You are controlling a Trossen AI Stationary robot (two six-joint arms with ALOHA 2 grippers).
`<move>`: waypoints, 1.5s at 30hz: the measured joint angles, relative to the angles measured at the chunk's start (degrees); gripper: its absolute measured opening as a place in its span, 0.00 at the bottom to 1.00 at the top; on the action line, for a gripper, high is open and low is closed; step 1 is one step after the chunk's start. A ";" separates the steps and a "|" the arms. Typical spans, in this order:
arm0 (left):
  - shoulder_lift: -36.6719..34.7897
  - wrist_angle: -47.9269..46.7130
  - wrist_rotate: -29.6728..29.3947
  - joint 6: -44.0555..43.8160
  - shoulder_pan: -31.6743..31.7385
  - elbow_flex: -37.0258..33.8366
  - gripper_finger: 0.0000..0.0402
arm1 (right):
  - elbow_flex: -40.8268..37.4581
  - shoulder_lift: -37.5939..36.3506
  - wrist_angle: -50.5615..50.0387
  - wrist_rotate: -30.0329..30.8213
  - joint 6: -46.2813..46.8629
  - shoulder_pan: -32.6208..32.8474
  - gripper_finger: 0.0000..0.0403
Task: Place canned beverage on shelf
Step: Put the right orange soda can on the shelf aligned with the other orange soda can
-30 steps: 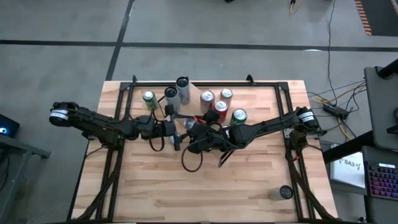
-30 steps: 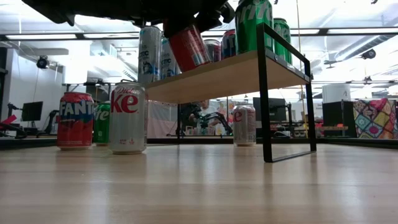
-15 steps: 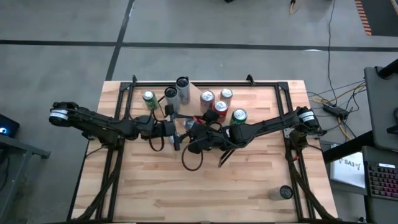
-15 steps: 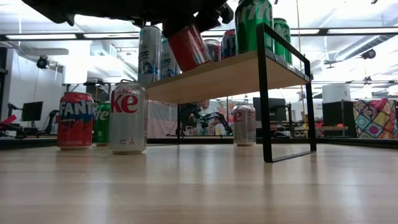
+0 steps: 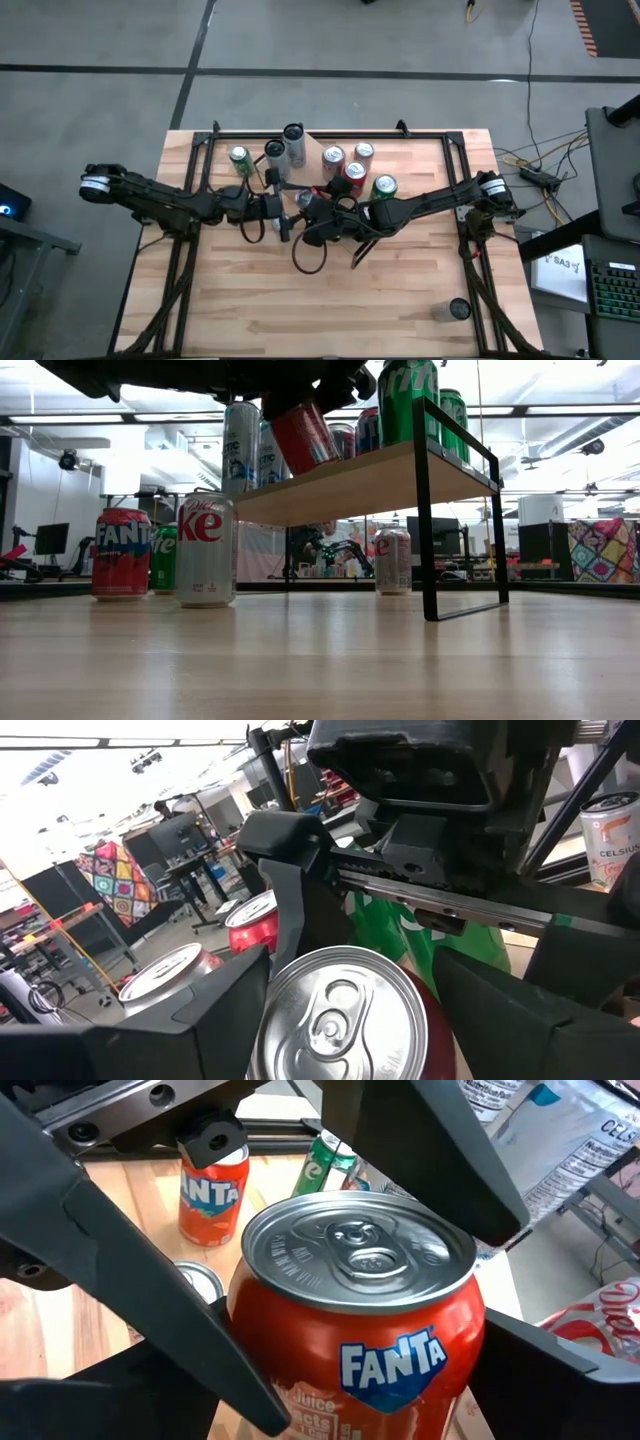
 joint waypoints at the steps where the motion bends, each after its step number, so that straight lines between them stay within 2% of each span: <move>1: 0.00 0.00 0.00 -0.02 0.00 0.00 0.67 | 0.00 0.00 -0.05 0.06 0.32 0.02 0.84; 17: 0.00 -0.22 -0.15 0.63 0.02 0.00 0.63 | 0.02 0.00 -0.97 1.29 2.64 0.04 0.86; 45: 0.11 -0.66 0.00 0.37 0.02 -0.09 0.62 | 0.02 -0.79 -2.86 1.31 1.99 0.46 0.86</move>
